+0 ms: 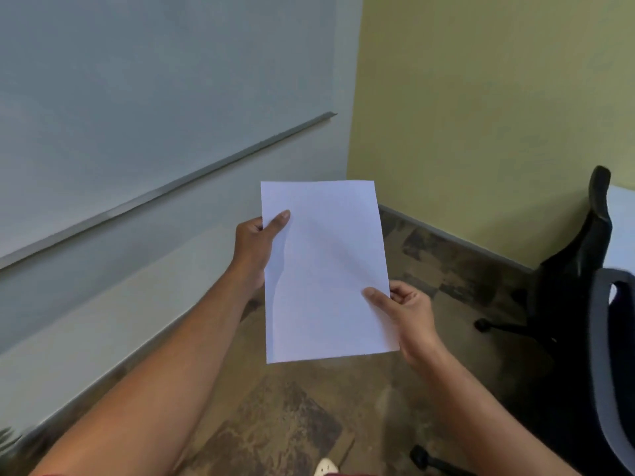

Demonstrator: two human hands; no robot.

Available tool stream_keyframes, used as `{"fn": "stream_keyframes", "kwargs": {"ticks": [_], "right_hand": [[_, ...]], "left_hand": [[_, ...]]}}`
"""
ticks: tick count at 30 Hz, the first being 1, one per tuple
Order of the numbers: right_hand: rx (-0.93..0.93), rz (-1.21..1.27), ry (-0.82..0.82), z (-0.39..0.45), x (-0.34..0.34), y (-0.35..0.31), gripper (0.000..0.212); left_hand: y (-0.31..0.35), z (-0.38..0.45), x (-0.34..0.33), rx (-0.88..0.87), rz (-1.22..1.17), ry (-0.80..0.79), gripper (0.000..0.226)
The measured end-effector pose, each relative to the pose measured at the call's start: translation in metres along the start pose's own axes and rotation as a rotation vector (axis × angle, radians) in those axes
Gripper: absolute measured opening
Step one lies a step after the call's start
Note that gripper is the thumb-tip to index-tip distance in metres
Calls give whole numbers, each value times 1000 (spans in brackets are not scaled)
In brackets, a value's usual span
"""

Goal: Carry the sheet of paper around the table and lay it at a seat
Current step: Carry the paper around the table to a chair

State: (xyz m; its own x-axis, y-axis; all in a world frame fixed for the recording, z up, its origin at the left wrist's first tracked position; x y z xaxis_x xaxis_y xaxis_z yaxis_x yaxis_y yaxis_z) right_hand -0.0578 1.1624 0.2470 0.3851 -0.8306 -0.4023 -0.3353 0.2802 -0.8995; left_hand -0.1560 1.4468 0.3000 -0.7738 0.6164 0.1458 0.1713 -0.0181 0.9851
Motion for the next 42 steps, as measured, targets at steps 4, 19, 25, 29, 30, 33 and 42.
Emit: {"fn": "stream_keyframes", "kwargs": {"ticks": [4,19,25,29,30,33,42], "right_hand": [[21,19,55,65,3,-25,23],[141,98,474,235,101,-94,23],[213,75,678,300,133,-130,18],[268,90,795,343,161,-148,19],[267,96,832,352,170,-151,19],[289,115,894,369,195,-164,20],[372,201,1019,440,309,-212,17]], "left_hand": [[27,68,-46,-3,-1,-52,23],[69,273,-328,-58,52,-539,29],[97,341,-448,-71,32,-727,50],[115,373,-536,-94,62,-864,32],[119,379,-558,-92,77,-904,28],[122,388,-612,-116,97,-980,24],[145,396,-802,-162,160,-1133,24]]}}
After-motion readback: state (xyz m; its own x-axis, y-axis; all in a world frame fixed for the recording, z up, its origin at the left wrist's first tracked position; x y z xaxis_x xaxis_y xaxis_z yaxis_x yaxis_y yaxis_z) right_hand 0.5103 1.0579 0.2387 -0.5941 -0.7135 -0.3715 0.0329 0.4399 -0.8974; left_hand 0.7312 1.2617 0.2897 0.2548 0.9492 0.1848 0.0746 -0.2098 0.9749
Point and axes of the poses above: each hand's wrist, its own z-axis towards the middle knuckle, its own x-axis out of the back of the hand, y = z × x, the point moved 6 cm from there along z, towards the middle knuckle, and after that the axes turned 15 degrees about z, right-handed, at the moved point
